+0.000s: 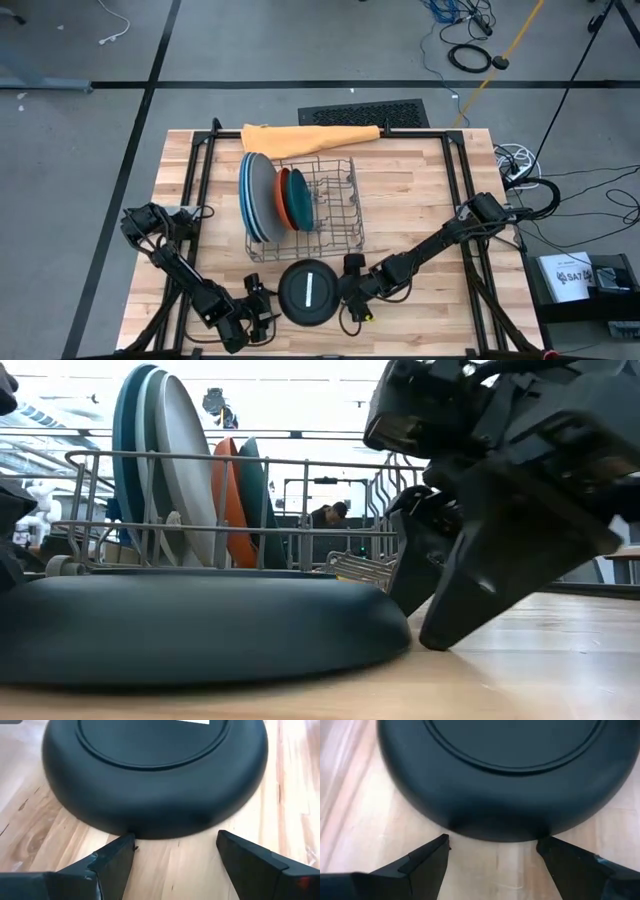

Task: Sort dishes
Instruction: Put the black plate in the dish rack

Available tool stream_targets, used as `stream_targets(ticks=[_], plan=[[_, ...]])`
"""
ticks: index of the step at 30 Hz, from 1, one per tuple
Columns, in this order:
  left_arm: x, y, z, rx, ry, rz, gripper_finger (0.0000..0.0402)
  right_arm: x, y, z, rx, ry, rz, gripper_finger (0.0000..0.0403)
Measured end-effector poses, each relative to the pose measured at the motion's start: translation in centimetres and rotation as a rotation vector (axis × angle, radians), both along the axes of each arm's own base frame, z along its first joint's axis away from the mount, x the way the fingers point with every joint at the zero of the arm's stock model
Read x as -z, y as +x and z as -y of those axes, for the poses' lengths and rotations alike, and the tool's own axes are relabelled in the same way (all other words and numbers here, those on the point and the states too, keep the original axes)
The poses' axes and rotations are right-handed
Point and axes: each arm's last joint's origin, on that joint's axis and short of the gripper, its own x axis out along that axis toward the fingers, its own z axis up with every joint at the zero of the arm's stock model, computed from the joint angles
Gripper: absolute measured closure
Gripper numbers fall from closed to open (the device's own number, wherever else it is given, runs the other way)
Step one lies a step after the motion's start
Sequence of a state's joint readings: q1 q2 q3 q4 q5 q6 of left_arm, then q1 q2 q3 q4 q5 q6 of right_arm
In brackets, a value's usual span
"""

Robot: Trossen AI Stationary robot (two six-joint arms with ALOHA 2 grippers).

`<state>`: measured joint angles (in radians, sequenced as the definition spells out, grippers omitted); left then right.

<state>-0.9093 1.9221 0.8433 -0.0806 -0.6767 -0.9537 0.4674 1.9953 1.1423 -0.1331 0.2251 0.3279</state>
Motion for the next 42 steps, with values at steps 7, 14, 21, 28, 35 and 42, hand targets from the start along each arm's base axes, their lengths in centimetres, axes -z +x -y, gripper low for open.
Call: stream_targets(ticks=[7,14,21,28,35,42], plan=[[-0.1,1.0,-0.5,0.007,-0.001,0.007,0.0111,-0.1,0.3,0.1,-0.002,-0.001,0.036,0.0094],[-0.4,1.3,-0.3,0.0,-0.015,0.053,0.0111,-0.3,0.2,-0.4,-0.022,-0.023,0.042,0.0094],[-1.4,1.4,-0.2,-0.002,-0.028,0.078,0.0111,-1.0,0.2,-1.2,-0.06,-0.109,0.031,0.0095],[-2.0,1.5,-0.4,-0.003,-0.03,0.088,0.0111,-1.5,0.1,-1.5,-0.084,-0.135,0.048,0.0095],[-2.5,2.8,-1.1,-0.064,-0.001,0.164,0.0111,-3.7,1.5,-2.7,-0.098,-0.087,0.246,0.0095],[-2.9,4.9,-1.9,0.011,-0.041,0.163,0.0111,-2.9,1.1,-2.9,-0.143,-0.132,0.206,0.0095]])
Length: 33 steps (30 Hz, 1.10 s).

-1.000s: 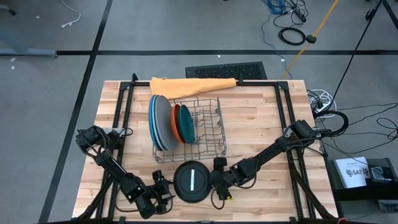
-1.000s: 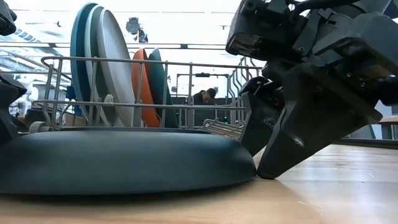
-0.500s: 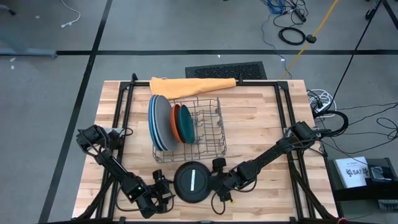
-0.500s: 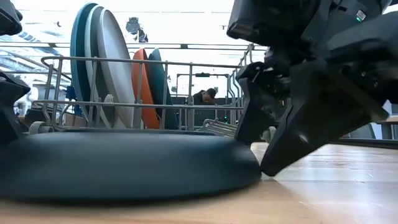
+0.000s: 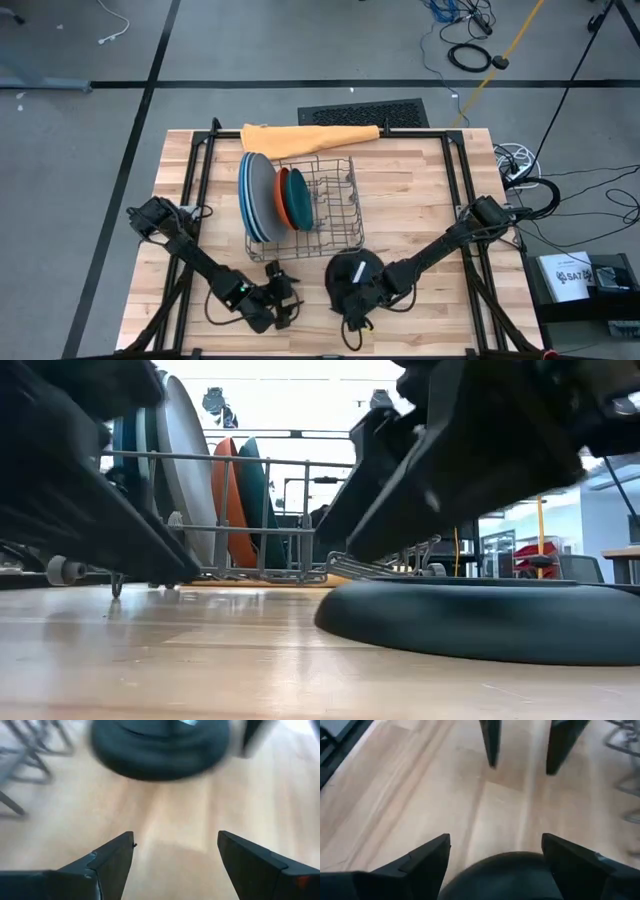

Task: Sort dishes
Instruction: Put the black plate in the dish rack

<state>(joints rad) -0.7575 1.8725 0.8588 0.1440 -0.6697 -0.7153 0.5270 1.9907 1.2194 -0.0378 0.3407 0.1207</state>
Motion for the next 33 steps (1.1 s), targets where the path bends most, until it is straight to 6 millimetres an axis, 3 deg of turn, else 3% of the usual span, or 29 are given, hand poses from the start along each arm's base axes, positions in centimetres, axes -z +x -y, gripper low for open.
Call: stream_targets(ticks=[6,10,15,25,29,33], plan=[[0.2,-0.2,0.1,0.037,-0.027,-0.048,0.0111,-1.3,-1.9,-0.3,0.035,-0.001,-0.091,0.0095],[0.2,-0.2,0.0,0.031,-0.024,-0.042,0.0111,-3.7,-4.3,-0.8,0.117,-0.004,-0.122,0.0095],[0.1,0.4,-0.7,-0.014,0.014,-0.016,0.0111,-4.2,-7.3,0.0,0.267,-0.09,-0.237,0.0095],[0.4,3.2,-2.6,-0.016,-0.057,0.026,0.0111,-0.3,-10.3,2.5,0.446,-0.097,-0.43,0.0095],[0.7,4.0,-3.5,-0.042,-0.075,0.04,0.0111,-0.6,-11.1,3.0,0.465,-0.109,-0.478,0.0095],[0.8,4.7,-4.3,-0.061,-0.097,0.048,0.0111,-1.1,-10.3,2.7,0.419,-0.016,-0.426,0.0095]])
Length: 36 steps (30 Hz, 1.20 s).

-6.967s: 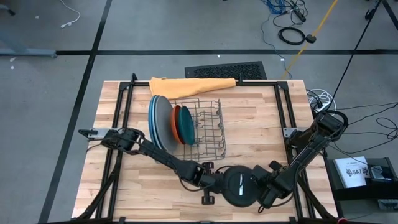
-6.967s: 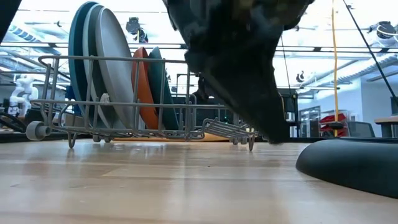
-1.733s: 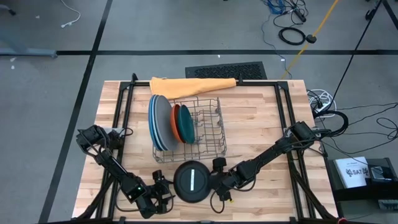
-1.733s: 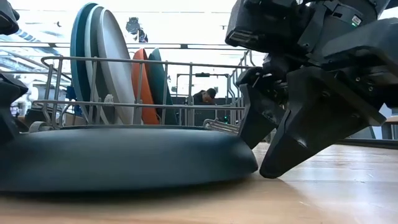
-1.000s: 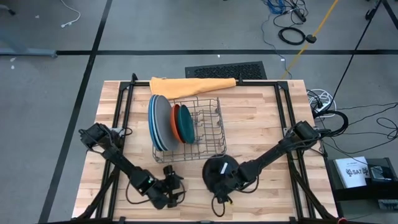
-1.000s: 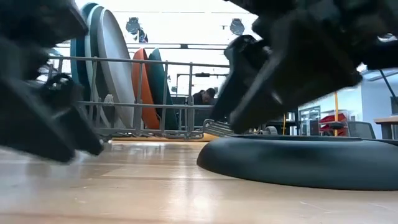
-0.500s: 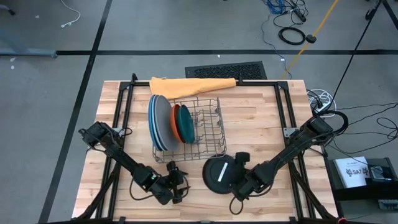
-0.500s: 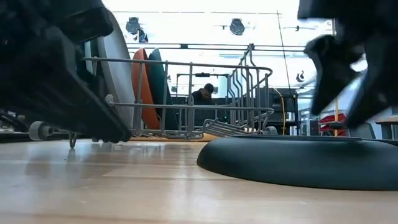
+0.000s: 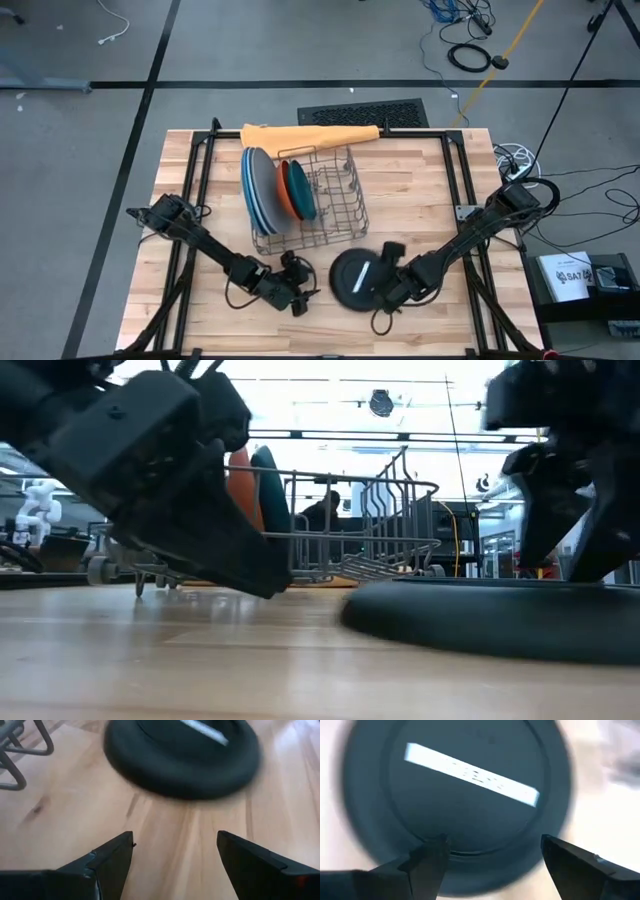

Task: Sort dishes
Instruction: Put the black plate in the dish rack

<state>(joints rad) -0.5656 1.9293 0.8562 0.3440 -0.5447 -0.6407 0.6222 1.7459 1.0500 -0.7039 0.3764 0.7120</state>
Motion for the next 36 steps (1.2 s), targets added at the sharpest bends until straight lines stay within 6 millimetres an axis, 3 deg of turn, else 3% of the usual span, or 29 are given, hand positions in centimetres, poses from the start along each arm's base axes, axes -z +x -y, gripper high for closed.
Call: stream_targets(ticks=[6,10,15,20,26,32,36], plan=[[-0.3,0.6,-0.3,0.022,-0.057,0.022,0.0111,0.8,2.6,-1.7,-0.109,0.228,0.116,0.0103],[-0.3,0.3,0.2,0.065,-0.089,0.005,0.0111,1.4,3.4,-2.4,-0.169,0.267,0.155,0.0104],[-0.2,-0.3,1.2,0.113,-0.097,-0.009,0.0111,0.6,3.7,-2.8,-0.214,0.224,0.221,0.0105],[-0.4,-0.8,2.5,0.205,-0.132,-0.035,0.0111,-2.4,3.2,-3.6,-0.222,0.207,0.263,0.0105],[-0.5,-2.0,4.2,0.265,-0.038,-0.01,0.0111,-2.7,1.0,-4.1,-0.147,0.14,0.209,0.0105],[-0.4,-2.2,4.2,0.24,0.018,0.003,0.0111,-0.3,0.0,-4.7,-0.087,0.232,0.245,0.0105],[0.1,-1.8,4.0,0.224,0.012,0.01,0.0111,2.7,-0.5,-4.8,-0.062,0.297,0.247,0.0105]])
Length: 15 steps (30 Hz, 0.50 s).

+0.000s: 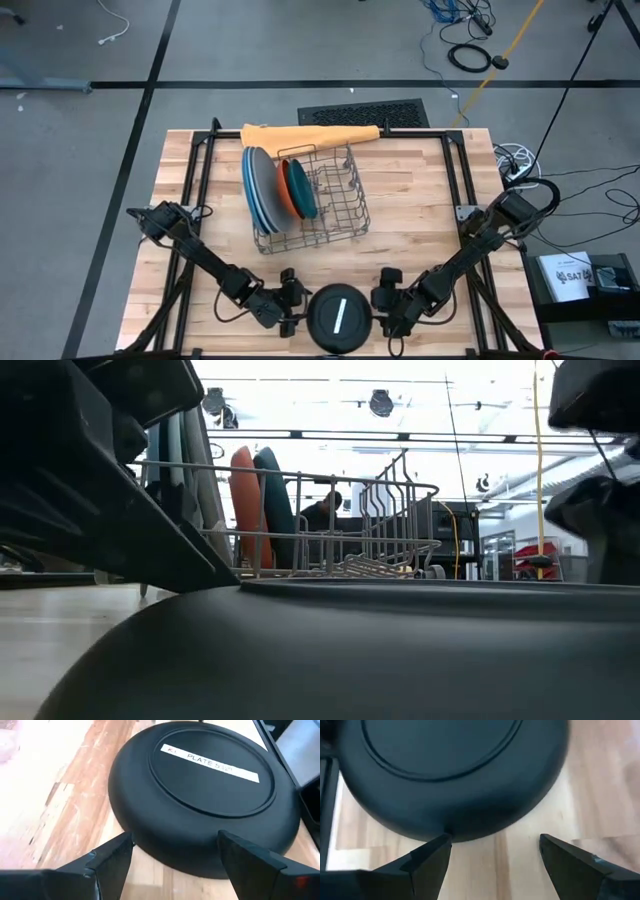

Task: Sort dishes
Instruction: Put the black plate in the dish rack

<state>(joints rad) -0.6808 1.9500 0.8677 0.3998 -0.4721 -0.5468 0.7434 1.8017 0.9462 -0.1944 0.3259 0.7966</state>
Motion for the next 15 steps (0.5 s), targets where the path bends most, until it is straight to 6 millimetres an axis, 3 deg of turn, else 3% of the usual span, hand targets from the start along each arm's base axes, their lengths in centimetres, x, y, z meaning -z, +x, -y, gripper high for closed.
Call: stream_targets(ticks=[5,15], plan=[[1.3,0.3,0.0,-0.018,-0.021,-0.003,0.0111,1.9,-0.2,-0.2,-0.001,-0.005,0.002,0.0105],[2.6,0.9,-0.2,-0.065,-0.015,0.043,0.0111,1.7,0.6,-0.7,-0.106,-0.025,0.112,0.0105]])
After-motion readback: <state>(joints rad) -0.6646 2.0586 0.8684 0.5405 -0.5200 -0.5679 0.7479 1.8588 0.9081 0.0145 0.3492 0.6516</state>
